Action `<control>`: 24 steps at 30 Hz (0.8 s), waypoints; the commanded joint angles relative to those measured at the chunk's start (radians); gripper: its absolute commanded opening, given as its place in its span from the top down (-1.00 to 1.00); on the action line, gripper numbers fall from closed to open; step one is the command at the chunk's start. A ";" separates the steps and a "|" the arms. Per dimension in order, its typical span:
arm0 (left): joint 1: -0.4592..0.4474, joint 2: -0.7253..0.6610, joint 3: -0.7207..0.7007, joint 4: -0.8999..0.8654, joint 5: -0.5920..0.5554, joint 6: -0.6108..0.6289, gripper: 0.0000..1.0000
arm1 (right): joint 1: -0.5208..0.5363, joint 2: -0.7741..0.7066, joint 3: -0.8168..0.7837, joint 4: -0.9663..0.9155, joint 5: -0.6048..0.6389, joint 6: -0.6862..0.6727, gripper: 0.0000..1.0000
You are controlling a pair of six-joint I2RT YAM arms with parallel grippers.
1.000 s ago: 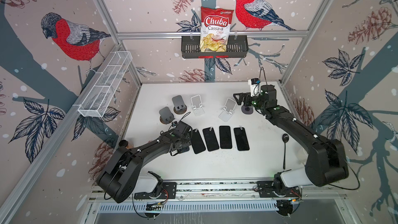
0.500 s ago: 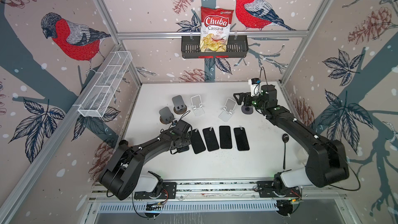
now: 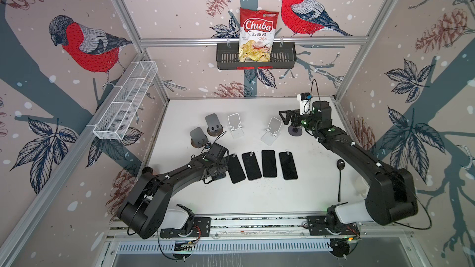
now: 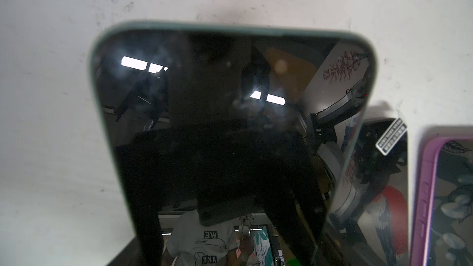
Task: Remove the phone from the phone stand
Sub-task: Place the phone at the middle-left of the table.
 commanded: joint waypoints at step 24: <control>0.016 0.075 0.011 -0.127 0.159 -0.019 -0.20 | 0.001 -0.018 -0.009 0.024 0.012 -0.007 -0.99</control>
